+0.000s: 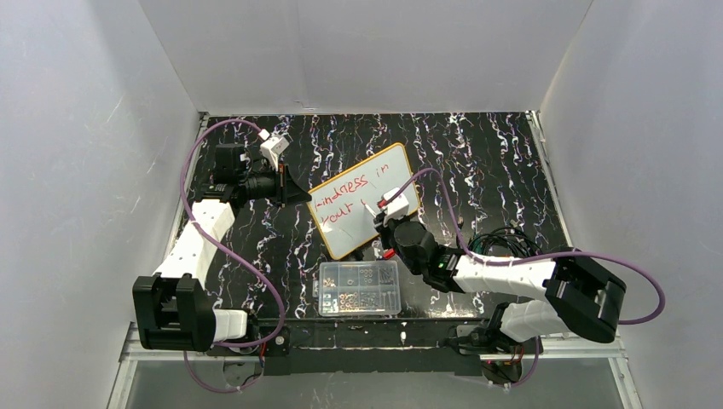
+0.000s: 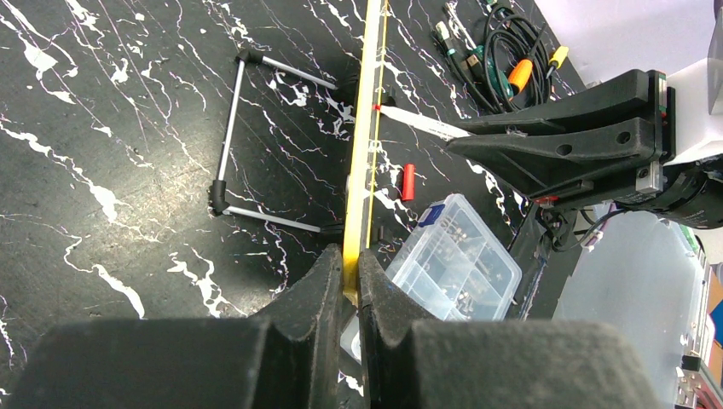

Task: Write a sentence on the whiteboard

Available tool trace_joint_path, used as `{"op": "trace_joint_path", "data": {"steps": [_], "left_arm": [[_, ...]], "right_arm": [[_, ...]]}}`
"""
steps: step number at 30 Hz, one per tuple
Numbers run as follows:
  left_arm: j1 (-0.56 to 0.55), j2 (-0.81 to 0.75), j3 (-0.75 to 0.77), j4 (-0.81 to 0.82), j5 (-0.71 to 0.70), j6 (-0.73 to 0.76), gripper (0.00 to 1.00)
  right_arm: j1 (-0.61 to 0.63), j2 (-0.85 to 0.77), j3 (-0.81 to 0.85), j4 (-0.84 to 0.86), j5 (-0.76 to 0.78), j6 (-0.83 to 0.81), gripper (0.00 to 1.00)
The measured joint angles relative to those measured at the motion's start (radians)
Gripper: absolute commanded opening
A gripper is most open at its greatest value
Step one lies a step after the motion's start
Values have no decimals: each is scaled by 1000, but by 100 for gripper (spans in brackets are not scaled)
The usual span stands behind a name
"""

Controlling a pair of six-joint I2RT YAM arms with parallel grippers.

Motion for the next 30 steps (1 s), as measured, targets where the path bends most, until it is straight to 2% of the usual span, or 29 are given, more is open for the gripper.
{"op": "trace_joint_path", "data": {"steps": [30], "left_arm": [[0, -2, 0, 0, 1, 0, 0]], "right_arm": [[0, 37, 29, 60, 68, -58, 1]]}}
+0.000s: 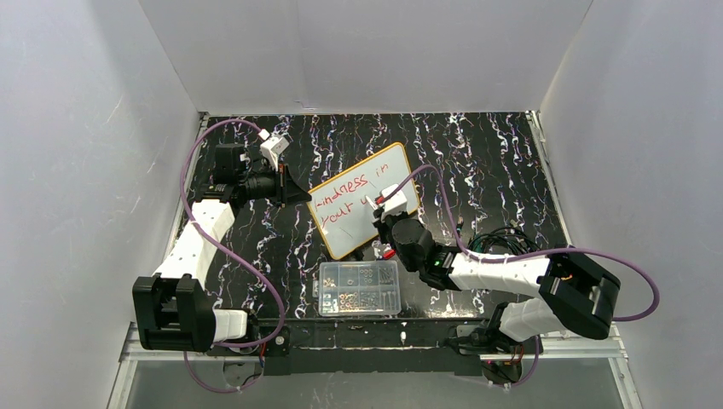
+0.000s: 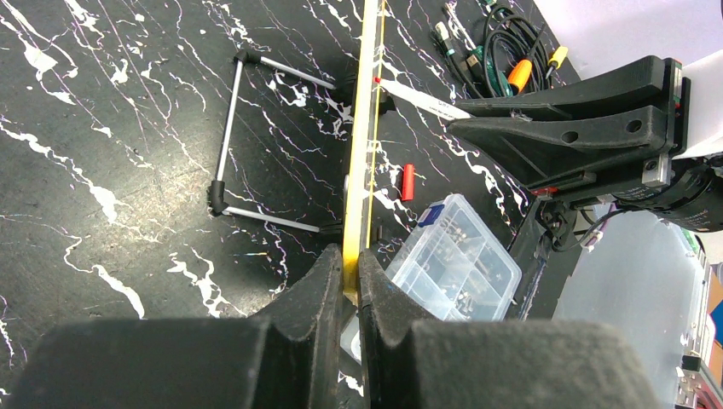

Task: Write a sentence on the whiteboard

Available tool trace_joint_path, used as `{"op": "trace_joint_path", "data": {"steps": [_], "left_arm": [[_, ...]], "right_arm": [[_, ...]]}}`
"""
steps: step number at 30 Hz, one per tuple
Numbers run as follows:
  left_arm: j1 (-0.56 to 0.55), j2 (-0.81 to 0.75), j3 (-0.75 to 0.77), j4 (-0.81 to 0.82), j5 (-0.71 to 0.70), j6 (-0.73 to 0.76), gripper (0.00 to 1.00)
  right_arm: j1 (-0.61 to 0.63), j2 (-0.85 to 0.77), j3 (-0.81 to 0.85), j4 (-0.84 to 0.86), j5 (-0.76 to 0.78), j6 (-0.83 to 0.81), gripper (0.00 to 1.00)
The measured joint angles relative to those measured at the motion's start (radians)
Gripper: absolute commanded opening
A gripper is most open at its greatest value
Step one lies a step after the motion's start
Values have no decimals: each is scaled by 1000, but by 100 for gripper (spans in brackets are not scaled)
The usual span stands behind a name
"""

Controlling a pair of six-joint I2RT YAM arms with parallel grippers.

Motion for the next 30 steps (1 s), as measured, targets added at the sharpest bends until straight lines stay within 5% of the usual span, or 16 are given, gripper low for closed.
{"op": "trace_joint_path", "data": {"steps": [30], "left_arm": [[0, 0, 0, 0, 0, 0, 0]], "right_arm": [[0, -17, -30, -35, 15, 62, 1]]}}
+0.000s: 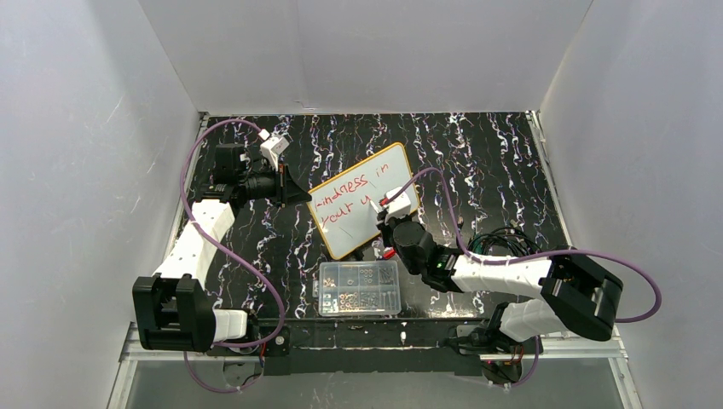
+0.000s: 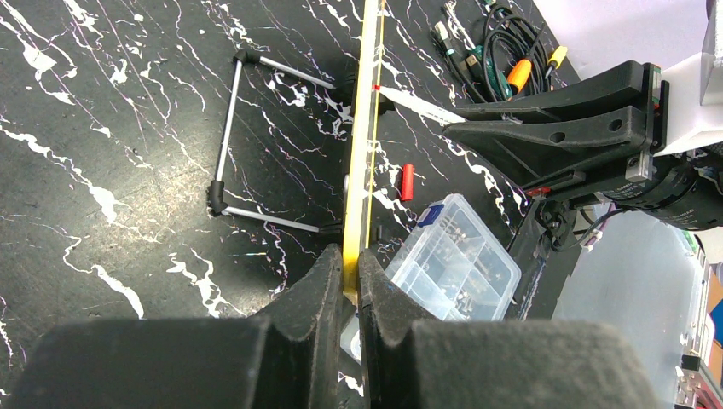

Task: Write a sentence on the whiteboard

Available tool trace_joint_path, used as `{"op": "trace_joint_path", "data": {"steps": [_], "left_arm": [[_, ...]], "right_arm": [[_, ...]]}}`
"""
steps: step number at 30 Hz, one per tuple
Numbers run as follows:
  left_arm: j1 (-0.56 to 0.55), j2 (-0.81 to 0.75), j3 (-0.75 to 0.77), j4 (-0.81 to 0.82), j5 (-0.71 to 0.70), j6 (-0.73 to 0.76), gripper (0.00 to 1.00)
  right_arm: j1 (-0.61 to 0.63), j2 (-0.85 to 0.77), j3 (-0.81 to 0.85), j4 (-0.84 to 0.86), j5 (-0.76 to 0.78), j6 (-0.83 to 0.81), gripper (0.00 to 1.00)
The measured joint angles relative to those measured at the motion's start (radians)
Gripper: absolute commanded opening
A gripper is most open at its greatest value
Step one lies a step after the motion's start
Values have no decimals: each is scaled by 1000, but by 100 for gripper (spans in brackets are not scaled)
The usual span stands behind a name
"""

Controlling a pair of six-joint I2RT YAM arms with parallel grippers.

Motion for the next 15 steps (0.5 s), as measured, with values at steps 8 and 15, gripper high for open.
{"op": "trace_joint_path", "data": {"steps": [8, 15], "left_arm": [[0, -1, 0, 0, 2, 0, 0], [0, -2, 0, 0, 3, 0, 0]], "right_arm": [[0, 0, 0, 3, 12, -11, 1], [0, 7, 3, 35, 28, -55, 1]]}}
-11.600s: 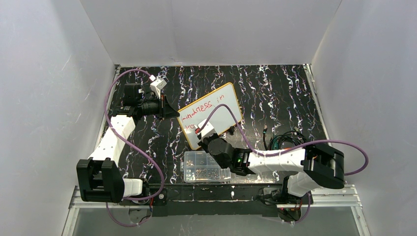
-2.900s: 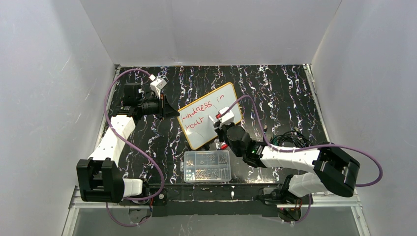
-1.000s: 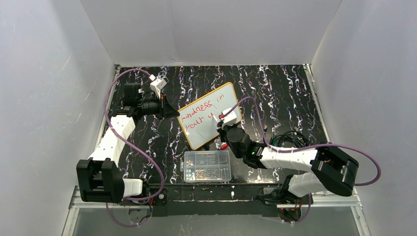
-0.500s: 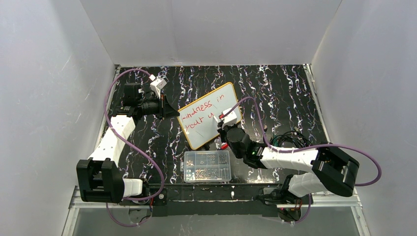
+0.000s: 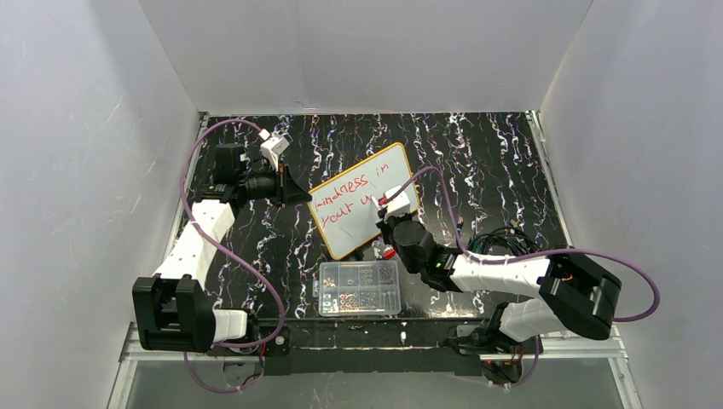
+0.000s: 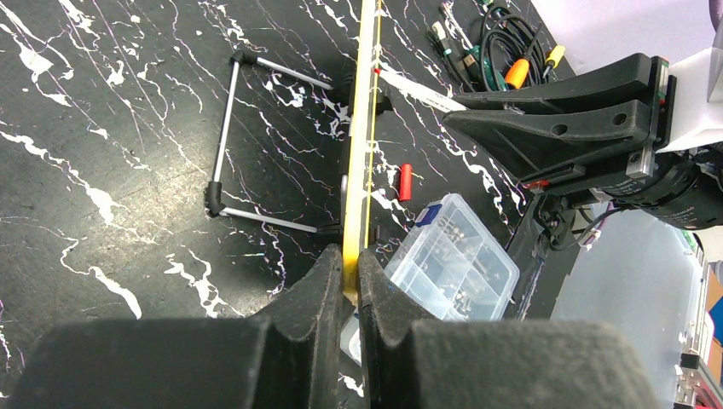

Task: Write a sentence on the whiteboard

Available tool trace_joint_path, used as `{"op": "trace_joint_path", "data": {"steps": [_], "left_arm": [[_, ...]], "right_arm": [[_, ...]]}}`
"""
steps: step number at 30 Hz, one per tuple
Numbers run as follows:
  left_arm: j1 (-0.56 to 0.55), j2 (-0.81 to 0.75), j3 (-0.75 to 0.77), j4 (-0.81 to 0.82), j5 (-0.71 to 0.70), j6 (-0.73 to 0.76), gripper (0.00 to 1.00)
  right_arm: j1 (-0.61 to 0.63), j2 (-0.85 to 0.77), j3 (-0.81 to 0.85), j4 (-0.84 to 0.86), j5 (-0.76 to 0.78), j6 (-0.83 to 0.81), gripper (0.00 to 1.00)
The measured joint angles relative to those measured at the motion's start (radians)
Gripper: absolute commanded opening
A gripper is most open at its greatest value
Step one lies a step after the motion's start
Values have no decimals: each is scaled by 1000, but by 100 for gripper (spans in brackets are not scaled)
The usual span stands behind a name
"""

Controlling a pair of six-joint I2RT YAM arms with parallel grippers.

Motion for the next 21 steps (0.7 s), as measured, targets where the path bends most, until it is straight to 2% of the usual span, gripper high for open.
{"op": "trace_joint_path", "data": {"steps": [11, 21], "left_arm": [[0, 0, 0, 0, 0, 0, 0], [0, -1, 0, 0, 0, 0, 0]], "right_arm": [[-4, 13, 12, 24, 11, -31, 1], [-18, -87, -21, 21, 31, -29, 1]]}}
